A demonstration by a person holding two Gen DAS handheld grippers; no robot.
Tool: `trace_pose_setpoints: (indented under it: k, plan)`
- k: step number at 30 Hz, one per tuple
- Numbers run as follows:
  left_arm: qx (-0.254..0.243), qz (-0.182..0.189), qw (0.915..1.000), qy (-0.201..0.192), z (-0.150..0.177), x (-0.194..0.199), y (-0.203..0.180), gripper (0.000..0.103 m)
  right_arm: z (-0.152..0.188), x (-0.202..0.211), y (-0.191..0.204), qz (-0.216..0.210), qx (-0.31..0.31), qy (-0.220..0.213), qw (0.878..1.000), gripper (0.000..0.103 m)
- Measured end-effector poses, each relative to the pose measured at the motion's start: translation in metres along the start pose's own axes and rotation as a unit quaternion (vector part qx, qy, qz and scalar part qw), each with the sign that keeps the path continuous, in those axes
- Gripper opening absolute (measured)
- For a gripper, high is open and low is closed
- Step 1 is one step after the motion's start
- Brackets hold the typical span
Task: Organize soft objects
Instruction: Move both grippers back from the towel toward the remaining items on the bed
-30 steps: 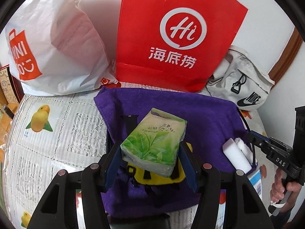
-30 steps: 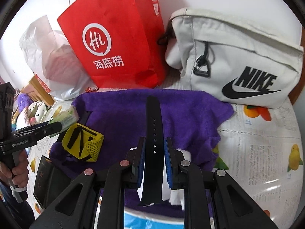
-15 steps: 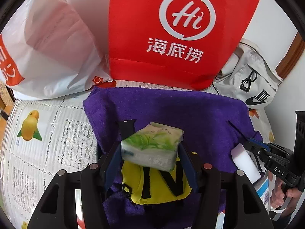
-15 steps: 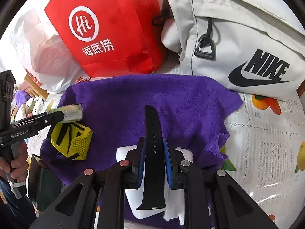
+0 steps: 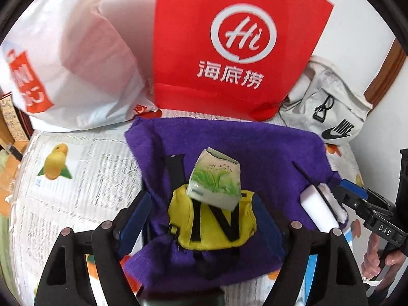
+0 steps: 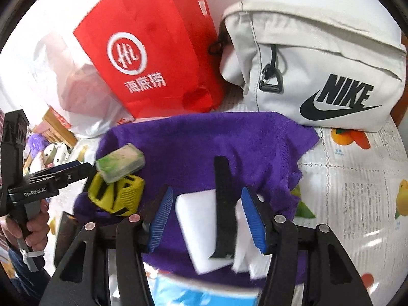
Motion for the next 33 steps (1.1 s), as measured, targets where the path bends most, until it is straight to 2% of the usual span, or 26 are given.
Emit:
trace_pose_setpoints:
  k: [6, 10, 23, 28, 33]
  plan:
    - [0.005, 0.010, 0.9998, -0.018, 0.023, 0.044, 0.001, 0.080, 0.017, 0.048, 0.017, 0.004, 0.004, -0.043, 0.999, 0.056]
    - [0.002, 0.030, 0.9987, -0.041, 0.043, 0.074, -0.003, 0.080, 0.041, 0.076, 0.030, 0.007, 0.018, -0.049, 0.999, 0.056]
    - [-0.028, 0.037, 0.9979, -0.045, 0.116, 0.141, -0.025, 0.080, 0.144, 0.134, 0.067, -0.019, 0.015, -0.030, 0.999, 0.057]
    - [-0.029, 0.038, 0.9979, -0.044, 0.141, 0.152, -0.028, 0.080, 0.185, 0.145, 0.081, -0.018, 0.030, -0.026, 0.999, 0.057]
    - [-0.027, 0.044, 0.9981, -0.033, 0.170, 0.150, -0.027, 0.080, 0.224, 0.139, 0.088, -0.014, 0.042, -0.005, 0.999, 0.057]
Point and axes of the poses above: each gripper's, at about its wrist camera, not at the fingertips, and x roughly against the way its jaws point, y to its left, z to its underside, the point moved 5 cm from there along -x, roughly the way its jaws point
